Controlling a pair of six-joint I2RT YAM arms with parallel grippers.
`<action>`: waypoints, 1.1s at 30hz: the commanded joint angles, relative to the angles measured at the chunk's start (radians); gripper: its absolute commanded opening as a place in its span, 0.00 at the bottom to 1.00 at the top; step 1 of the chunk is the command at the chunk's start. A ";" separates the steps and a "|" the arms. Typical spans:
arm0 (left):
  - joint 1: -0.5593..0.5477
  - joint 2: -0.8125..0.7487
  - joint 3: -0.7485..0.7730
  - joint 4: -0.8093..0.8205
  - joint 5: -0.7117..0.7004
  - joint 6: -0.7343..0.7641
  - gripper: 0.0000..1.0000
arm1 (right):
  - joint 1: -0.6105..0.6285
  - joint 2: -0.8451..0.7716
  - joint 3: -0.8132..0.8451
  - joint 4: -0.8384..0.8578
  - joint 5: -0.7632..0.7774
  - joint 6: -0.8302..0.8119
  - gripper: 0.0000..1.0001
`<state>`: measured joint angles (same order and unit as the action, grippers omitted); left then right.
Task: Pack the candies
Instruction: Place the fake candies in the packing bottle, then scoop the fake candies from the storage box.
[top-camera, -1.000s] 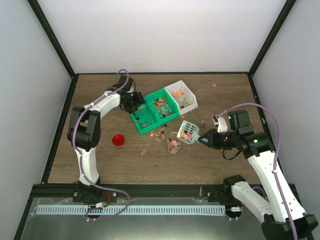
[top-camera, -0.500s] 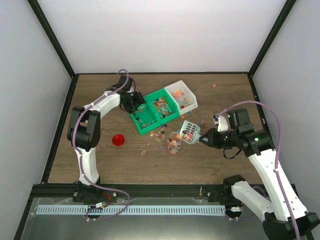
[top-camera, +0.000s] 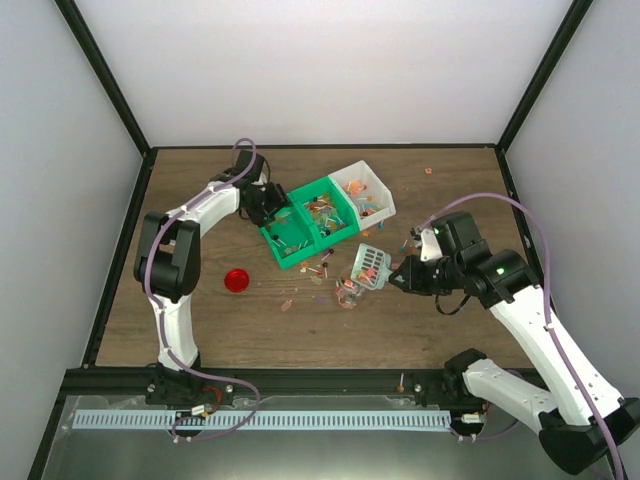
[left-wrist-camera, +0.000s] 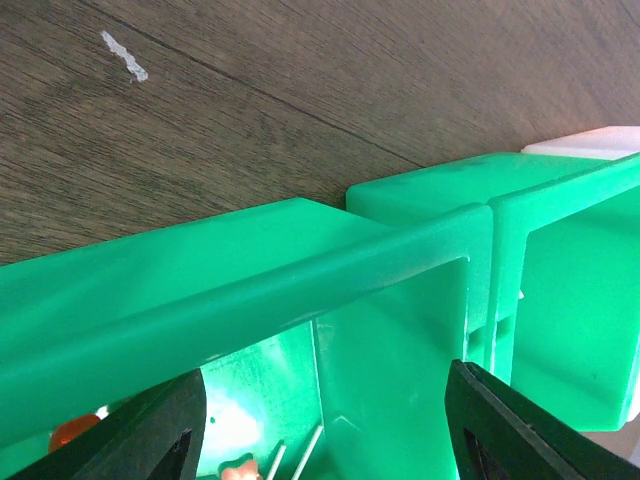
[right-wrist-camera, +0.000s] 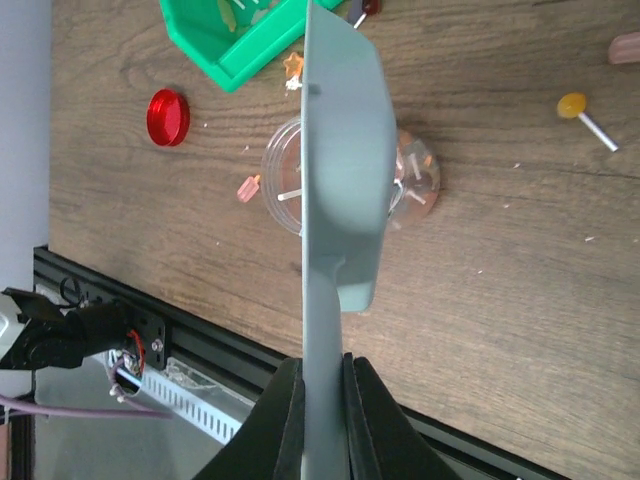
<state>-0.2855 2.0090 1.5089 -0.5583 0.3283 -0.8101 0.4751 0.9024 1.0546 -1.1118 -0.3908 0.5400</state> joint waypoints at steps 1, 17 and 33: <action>0.014 0.020 0.000 -0.008 0.006 0.012 0.67 | 0.010 0.015 0.079 -0.024 0.077 0.008 0.01; 0.021 0.030 0.001 -0.004 0.016 0.017 0.67 | 0.023 0.086 0.191 -0.097 0.113 -0.029 0.01; 0.025 -0.017 0.081 -0.052 0.017 0.095 0.68 | 0.017 0.356 0.452 0.081 0.080 0.110 0.01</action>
<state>-0.2676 2.0098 1.5303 -0.5758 0.3492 -0.7681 0.4923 1.1503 1.4296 -1.1435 -0.2916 0.6083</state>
